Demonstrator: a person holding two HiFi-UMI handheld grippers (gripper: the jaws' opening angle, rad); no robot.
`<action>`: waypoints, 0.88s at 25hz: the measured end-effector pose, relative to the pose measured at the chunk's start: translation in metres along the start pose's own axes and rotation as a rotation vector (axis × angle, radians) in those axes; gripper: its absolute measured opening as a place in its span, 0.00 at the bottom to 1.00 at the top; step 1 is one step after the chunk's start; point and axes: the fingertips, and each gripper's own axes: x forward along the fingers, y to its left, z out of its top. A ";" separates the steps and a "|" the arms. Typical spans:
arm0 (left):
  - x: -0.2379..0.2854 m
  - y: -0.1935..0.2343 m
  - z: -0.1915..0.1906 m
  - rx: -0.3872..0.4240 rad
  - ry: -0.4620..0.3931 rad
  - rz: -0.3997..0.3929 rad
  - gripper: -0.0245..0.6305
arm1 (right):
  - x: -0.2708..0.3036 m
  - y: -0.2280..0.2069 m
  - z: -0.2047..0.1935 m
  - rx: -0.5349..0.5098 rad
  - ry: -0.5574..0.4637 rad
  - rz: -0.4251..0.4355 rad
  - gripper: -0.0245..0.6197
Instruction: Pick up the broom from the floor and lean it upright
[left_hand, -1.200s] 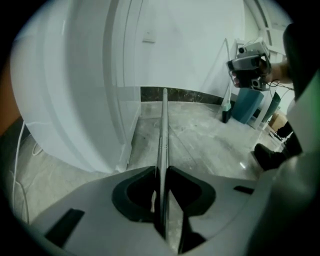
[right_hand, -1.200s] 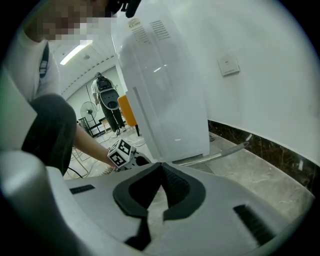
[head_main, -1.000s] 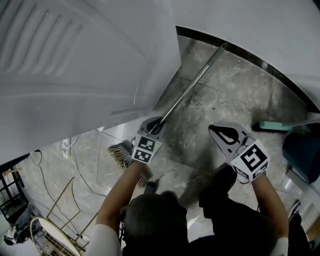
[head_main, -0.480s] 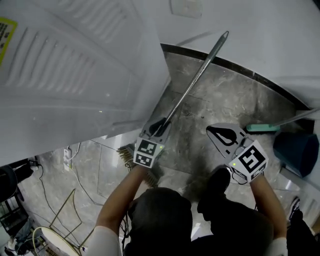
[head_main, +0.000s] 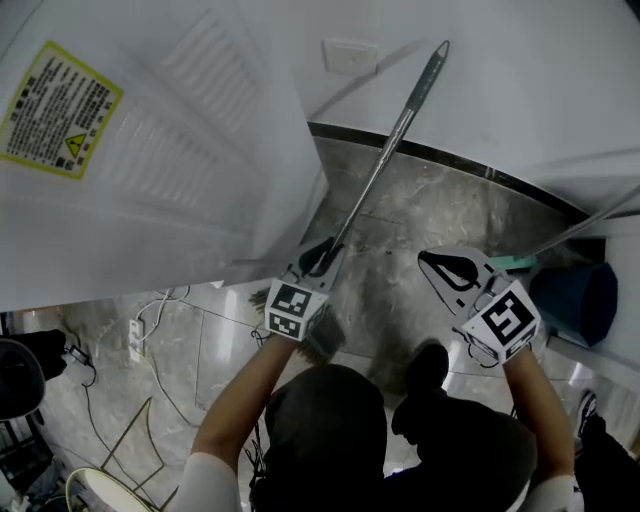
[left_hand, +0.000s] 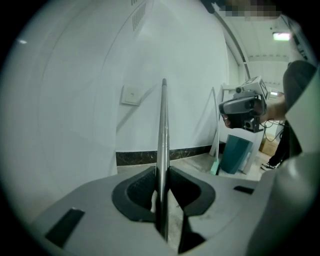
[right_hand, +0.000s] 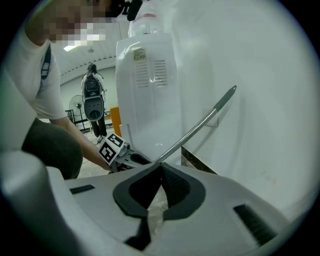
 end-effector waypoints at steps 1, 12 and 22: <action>0.000 -0.002 0.005 0.002 -0.005 -0.007 0.16 | -0.002 -0.001 0.004 -0.002 -0.006 -0.007 0.04; -0.001 -0.014 0.062 -0.021 -0.032 -0.037 0.16 | -0.023 0.002 0.040 -0.049 -0.002 -0.045 0.04; 0.037 -0.032 0.115 -0.052 -0.074 -0.065 0.16 | -0.047 -0.025 0.074 -0.099 -0.040 -0.098 0.04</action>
